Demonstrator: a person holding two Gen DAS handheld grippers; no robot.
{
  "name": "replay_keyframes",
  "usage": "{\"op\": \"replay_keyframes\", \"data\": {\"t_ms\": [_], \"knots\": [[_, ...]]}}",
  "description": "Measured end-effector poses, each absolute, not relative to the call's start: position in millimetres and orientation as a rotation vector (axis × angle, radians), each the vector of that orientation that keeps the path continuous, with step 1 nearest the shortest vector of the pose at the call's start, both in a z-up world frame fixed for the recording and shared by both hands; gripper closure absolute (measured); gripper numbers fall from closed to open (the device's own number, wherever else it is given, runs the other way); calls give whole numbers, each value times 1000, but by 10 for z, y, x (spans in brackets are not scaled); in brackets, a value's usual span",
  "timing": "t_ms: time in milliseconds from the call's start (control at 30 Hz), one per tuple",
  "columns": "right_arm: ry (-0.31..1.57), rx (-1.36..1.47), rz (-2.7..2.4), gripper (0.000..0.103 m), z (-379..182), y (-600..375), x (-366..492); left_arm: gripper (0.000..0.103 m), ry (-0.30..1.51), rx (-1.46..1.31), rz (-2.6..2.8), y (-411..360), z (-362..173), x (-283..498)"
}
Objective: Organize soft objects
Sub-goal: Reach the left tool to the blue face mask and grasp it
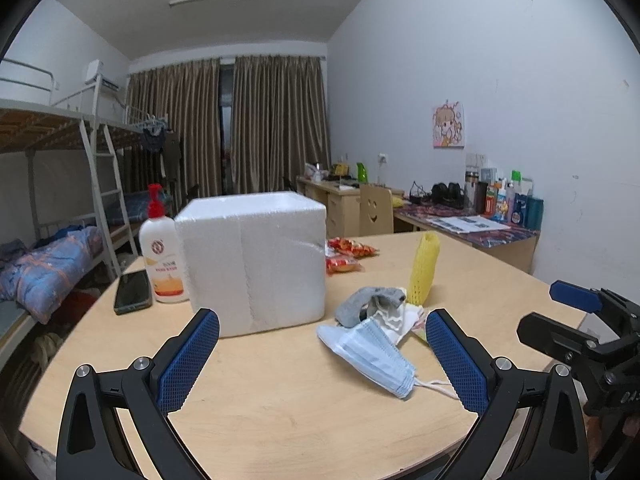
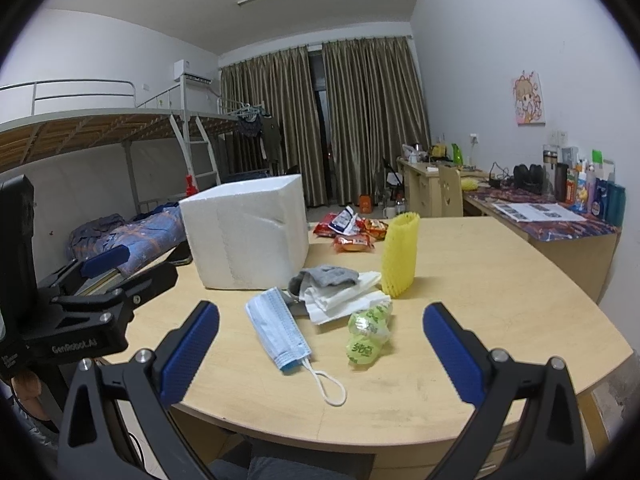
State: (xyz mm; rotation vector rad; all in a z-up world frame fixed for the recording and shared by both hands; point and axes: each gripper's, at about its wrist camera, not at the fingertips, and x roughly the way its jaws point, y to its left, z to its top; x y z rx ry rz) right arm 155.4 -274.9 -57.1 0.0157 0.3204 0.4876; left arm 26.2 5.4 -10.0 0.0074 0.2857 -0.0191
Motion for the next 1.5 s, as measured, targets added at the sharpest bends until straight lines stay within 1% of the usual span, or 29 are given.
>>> {"op": "replay_keyframes", "data": {"t_ms": [333, 967, 1167, 1200, 1267, 1433, 1467, 1500], "knots": [[399, 12, 470, 0, -639, -2792, 1868, 0, 394, -1, -55, 20, -312, 616], [468, -10, 455, 0, -685, -2784, 2323, 1, 605, -62, -116, 71, -684, 1326], [485, -5, 450, 0, -680, -2786, 2465, 6, 659, -88, -162, 76, -757, 1508], [489, -9, 446, 0, -678, -2774, 2498, 11, 670, -89, -166, 74, -775, 1543], [494, -19, 441, 0, -672, -2760, 2546, 15, 695, -89, -180, 72, -808, 1612], [497, -38, 446, 0, -652, -2713, 2616, 18, 769, -108, -221, 101, -865, 1765], [496, -41, 447, 0, -650, -2705, 2626, 20, 773, -110, -222, 106, -871, 1780], [495, -44, 448, 0, -651, -2699, 2635, 25, 778, -110, -226, 106, -880, 1791]]}}
